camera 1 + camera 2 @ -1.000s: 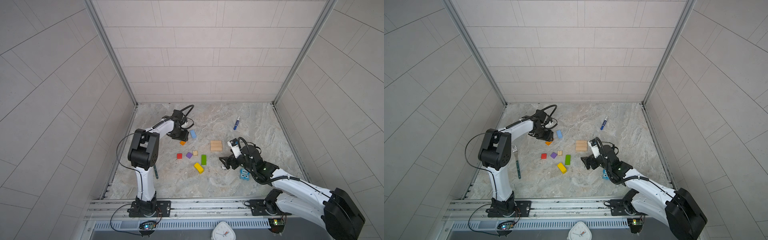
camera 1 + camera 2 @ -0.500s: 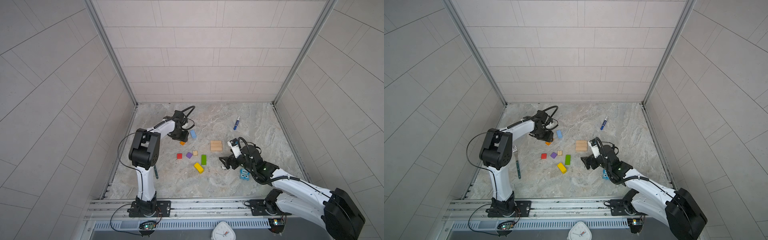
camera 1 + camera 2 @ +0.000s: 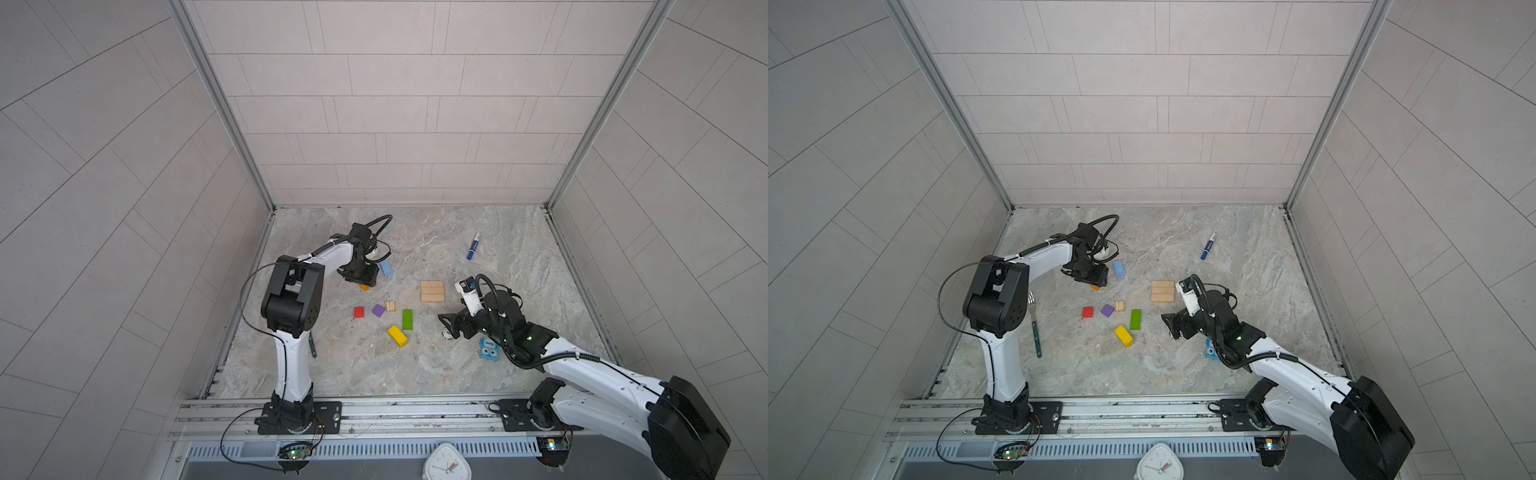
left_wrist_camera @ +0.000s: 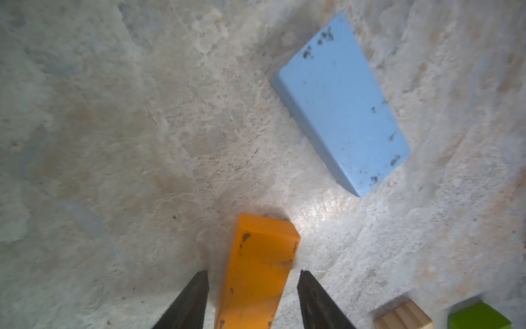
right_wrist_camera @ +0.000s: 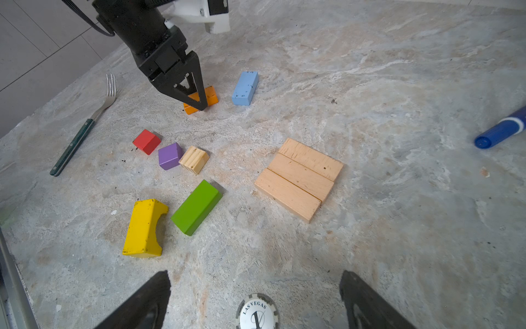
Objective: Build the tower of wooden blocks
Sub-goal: 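Lower the left gripper onto the orange block and close it, then lift the orange block with the left gripper and carry it over the three plain planks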
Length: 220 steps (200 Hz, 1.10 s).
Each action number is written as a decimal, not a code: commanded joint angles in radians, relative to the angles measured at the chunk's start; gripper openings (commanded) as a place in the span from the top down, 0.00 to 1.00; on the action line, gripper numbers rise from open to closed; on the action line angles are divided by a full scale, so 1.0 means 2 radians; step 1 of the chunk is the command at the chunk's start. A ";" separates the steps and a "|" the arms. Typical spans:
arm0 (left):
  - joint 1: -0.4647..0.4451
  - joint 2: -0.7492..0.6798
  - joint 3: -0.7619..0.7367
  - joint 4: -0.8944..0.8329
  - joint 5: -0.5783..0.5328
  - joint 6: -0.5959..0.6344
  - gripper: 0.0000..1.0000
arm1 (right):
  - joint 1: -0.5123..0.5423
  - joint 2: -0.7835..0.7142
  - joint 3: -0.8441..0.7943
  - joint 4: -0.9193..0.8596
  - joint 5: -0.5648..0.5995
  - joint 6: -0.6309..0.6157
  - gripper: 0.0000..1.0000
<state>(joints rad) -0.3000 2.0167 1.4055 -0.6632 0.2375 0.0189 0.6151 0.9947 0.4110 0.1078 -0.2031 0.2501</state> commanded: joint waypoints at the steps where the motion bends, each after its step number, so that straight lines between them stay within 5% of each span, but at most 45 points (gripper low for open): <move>1: -0.006 0.009 0.012 -0.011 -0.007 -0.004 0.46 | 0.002 -0.007 0.002 0.004 -0.002 -0.007 0.05; 220: -0.036 -0.025 0.016 -0.018 -0.014 -0.032 0.65 | 0.003 0.011 0.012 -0.007 0.011 -0.002 0.05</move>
<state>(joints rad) -0.3450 2.0174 1.4181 -0.6712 0.2226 -0.0113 0.6155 1.0153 0.4110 0.1055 -0.2012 0.2504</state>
